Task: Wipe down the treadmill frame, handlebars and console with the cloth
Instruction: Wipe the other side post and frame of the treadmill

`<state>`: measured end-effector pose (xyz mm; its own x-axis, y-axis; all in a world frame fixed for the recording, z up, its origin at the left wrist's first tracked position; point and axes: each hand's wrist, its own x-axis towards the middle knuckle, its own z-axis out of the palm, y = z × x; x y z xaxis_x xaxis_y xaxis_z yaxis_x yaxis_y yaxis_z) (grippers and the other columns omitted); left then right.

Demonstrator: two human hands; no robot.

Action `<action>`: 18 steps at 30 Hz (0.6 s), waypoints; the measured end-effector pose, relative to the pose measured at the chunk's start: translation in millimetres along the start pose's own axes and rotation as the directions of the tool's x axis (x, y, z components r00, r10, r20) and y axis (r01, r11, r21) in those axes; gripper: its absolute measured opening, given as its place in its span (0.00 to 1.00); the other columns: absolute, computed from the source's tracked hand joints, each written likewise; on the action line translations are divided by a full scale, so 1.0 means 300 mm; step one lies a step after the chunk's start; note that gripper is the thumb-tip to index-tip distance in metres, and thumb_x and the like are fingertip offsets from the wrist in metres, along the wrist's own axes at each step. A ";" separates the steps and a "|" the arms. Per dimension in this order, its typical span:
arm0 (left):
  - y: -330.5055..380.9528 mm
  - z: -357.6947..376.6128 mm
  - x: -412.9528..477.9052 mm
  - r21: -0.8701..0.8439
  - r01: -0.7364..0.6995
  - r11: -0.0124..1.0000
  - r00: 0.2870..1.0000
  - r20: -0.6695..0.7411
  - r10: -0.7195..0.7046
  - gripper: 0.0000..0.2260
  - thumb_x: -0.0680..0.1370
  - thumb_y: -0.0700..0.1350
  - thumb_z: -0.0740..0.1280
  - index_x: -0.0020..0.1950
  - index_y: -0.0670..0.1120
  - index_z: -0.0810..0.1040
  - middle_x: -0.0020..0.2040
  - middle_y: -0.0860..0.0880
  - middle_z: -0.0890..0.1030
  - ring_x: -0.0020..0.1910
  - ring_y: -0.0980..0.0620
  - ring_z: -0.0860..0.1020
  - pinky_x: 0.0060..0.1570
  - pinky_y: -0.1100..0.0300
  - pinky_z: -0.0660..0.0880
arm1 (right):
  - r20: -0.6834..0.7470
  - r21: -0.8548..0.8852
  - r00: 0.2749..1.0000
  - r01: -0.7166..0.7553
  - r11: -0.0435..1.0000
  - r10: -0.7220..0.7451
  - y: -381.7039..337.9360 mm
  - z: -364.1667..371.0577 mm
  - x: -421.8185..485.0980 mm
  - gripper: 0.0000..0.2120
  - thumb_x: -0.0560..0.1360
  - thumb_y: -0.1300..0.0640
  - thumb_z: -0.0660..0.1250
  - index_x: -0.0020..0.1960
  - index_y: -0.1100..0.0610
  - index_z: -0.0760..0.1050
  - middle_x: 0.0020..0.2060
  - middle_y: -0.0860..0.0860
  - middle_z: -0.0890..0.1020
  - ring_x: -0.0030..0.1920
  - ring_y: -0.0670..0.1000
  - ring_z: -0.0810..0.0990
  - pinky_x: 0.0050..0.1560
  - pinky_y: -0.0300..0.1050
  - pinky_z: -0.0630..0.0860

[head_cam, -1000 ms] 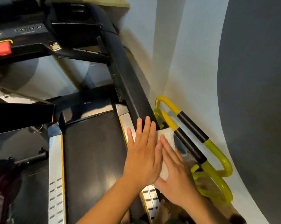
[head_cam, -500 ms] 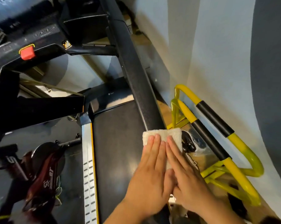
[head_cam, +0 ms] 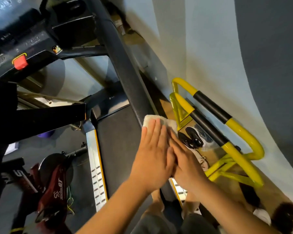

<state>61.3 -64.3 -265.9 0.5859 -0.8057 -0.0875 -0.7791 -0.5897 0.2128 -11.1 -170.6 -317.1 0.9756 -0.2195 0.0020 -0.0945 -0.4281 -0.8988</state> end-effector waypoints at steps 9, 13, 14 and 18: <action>0.016 0.065 -0.102 -0.144 -0.018 0.989 0.995 -0.102 0.003 0.27 0.84 0.52 0.46 0.80 0.41 0.52 0.81 0.42 0.48 0.80 0.48 0.43 0.78 0.51 0.42 | 0.031 -0.200 0.993 0.116 0.973 -0.112 0.004 -0.013 -0.077 0.34 0.81 0.55 0.58 0.78 0.42 0.40 0.77 0.37 0.45 0.77 0.45 0.53 0.73 0.43 0.61; -0.149 0.004 0.087 -0.237 0.049 0.970 0.981 -0.170 -0.091 0.30 0.82 0.54 0.44 0.79 0.37 0.55 0.80 0.39 0.53 0.80 0.45 0.46 0.78 0.53 0.41 | 0.114 -0.283 0.993 0.028 0.959 0.005 -0.088 -0.045 0.207 0.30 0.82 0.59 0.55 0.79 0.47 0.46 0.78 0.42 0.50 0.76 0.51 0.59 0.74 0.48 0.61; -0.184 -0.003 0.134 -0.225 0.047 0.973 0.982 -0.167 -0.086 0.31 0.82 0.54 0.43 0.78 0.35 0.56 0.79 0.37 0.55 0.80 0.43 0.48 0.78 0.52 0.42 | 0.116 -0.297 0.993 0.007 0.955 0.029 -0.107 -0.052 0.260 0.30 0.82 0.60 0.55 0.79 0.47 0.46 0.78 0.45 0.52 0.75 0.53 0.60 0.74 0.47 0.60; -0.257 0.009 0.233 -0.166 0.070 0.984 0.986 -0.140 -0.094 0.35 0.80 0.57 0.39 0.78 0.34 0.57 0.79 0.36 0.56 0.80 0.42 0.49 0.78 0.46 0.47 | 0.135 -0.351 0.987 -0.036 0.936 0.089 -0.144 -0.090 0.343 0.28 0.82 0.61 0.53 0.79 0.47 0.49 0.77 0.45 0.57 0.70 0.54 0.68 0.69 0.46 0.67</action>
<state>161.7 -75.5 -290.9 0.6817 -0.7311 0.0295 -0.6882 -0.6270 0.3650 88.1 -198.5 -266.3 0.9812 -0.1365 -0.1367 -0.1932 -0.7002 -0.6873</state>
